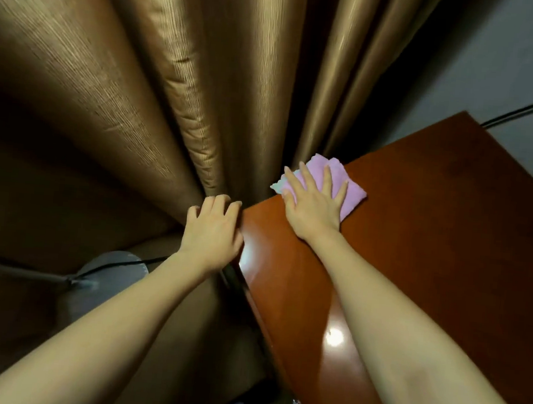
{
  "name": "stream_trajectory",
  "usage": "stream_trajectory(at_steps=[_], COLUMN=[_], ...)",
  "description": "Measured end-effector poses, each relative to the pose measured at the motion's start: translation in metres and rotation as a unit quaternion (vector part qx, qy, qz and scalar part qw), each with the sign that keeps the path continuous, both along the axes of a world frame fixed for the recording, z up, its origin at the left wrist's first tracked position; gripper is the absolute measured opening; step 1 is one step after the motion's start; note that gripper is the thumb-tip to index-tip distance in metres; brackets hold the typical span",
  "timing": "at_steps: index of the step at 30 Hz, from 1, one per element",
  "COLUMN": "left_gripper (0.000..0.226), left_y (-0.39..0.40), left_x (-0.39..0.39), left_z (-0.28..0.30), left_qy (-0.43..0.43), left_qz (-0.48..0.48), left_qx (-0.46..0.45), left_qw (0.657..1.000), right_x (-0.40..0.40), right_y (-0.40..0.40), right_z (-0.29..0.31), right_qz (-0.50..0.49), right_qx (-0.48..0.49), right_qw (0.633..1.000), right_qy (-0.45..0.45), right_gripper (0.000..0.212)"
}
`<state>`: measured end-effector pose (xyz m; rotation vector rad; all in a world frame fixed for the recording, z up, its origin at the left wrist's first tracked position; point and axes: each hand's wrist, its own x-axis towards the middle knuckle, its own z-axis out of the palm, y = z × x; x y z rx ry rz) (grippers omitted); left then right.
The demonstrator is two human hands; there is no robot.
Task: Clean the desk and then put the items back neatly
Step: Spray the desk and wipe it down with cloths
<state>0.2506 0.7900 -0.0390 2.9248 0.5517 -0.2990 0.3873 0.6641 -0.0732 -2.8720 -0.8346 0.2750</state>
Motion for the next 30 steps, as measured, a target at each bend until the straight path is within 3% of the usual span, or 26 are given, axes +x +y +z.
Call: stream_trajectory(at_steps=[7, 12, 18, 30], left_gripper=[0.052, 0.046, 0.045, 0.048], left_y=[-0.012, -0.045, -0.121, -0.379], left_x=[-0.002, -0.006, -0.004, -0.047], left_z=[0.003, 0.007, 0.016, 0.023], left_qy=[-0.004, -0.007, 0.015, 0.032], left_qz=[0.012, -0.008, -0.062, -0.242], left_qx=[-0.005, -0.016, -0.012, -0.029], left_qw=[1.000, 1.000, 0.998, 0.969], right_x=[-0.029, -0.061, -0.115, -0.239], right_y=[-0.001, -0.046, -0.165, -0.446], right_z=[-0.001, -0.001, -0.004, -0.013], right_qz=[0.034, 0.005, -0.068, -0.267], right_qx=[-0.006, 0.002, -0.021, -0.041], right_qw=[0.999, 1.000, 0.997, 0.963], right_qy=[0.003, 0.016, 0.003, 0.000], right_gripper=[0.049, 0.051, 0.053, 0.053])
